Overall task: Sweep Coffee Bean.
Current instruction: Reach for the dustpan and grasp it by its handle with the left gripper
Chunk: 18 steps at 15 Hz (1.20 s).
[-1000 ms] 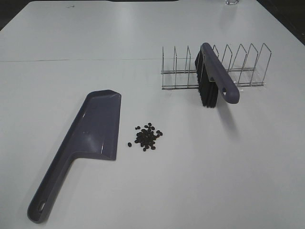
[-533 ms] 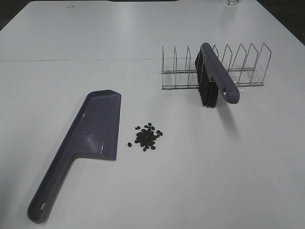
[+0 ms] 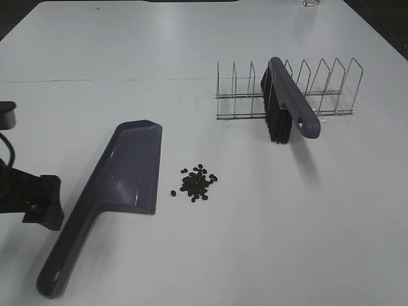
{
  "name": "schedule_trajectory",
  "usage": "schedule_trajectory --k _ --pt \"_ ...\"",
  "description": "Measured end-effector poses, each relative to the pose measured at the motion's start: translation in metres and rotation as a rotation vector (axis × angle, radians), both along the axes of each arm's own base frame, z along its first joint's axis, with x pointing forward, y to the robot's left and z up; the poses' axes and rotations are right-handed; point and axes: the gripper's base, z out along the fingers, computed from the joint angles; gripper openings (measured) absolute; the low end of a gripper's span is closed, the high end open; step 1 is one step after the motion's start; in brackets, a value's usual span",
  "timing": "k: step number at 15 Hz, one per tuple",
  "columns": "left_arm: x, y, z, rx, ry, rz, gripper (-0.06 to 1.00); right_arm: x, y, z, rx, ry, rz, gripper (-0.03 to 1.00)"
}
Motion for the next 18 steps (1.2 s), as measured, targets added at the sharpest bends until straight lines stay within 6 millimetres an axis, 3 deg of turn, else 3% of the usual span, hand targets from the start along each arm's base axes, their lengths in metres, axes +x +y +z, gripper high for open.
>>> schedule_trajectory --k 3,6,10,15,18 --pt "0.025 -0.014 -0.02 0.021 0.043 -0.017 0.99 0.0 0.0 0.0 0.0 0.0 0.0 0.73" --pt "0.037 -0.02 -0.048 0.029 0.072 -0.013 0.99 0.0 0.0 0.0 0.0 0.0 0.0 0.73" --pt "0.047 -0.026 -0.059 0.006 0.057 0.005 0.99 0.0 0.0 0.0 0.0 0.0 0.0 0.73" --pt "0.057 -0.047 -0.077 0.035 0.119 -0.043 0.98 0.0 0.0 0.0 0.0 0.0 0.0 0.73" --pt "0.056 -0.046 -0.083 0.05 0.147 -0.043 0.89 0.0 0.0 0.0 0.0 0.0 0.0 0.73"
